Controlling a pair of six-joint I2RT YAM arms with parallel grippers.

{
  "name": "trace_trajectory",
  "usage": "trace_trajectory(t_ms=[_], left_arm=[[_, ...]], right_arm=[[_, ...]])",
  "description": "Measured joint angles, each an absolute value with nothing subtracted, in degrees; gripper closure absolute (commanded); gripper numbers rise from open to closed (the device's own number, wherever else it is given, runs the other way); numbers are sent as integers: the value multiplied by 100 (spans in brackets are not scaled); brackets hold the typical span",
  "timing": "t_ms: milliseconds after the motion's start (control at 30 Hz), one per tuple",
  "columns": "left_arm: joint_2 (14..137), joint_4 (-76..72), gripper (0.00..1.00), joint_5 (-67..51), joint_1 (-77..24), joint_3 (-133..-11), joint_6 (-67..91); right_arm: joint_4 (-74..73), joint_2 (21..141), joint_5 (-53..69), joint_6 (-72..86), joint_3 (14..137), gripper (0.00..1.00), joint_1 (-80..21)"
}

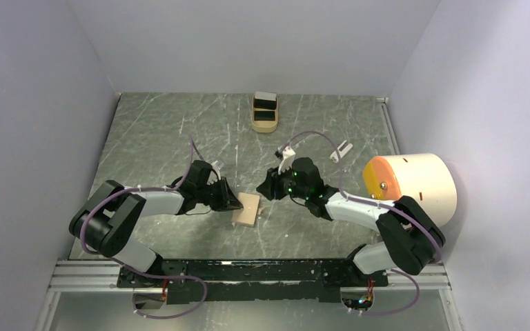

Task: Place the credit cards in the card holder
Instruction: Turn over the card holder at the center of the board, then close the card holder at the center of the board.

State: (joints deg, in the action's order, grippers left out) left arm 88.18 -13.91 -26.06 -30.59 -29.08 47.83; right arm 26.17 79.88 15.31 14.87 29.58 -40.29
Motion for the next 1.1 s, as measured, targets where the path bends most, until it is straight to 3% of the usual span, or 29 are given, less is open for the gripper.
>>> trace_trajectory(t_ms=[367, 633, 1100], left_arm=[[8720, -1708, 78, -2464, -3070, -2692, 4893], [8700, -1907, 78, -2464, -3070, -2585, 4956], [8674, -2036, 78, -2423, -3103, -2508, 5022]], right_arm=[[283, 7483, 711, 4851, 3437, 60, -3841], [-1035, 7686, -51, 6416, 3813, 77, -4115], [-1352, 8029, -462, 7308, 4125, 75, -4665]])
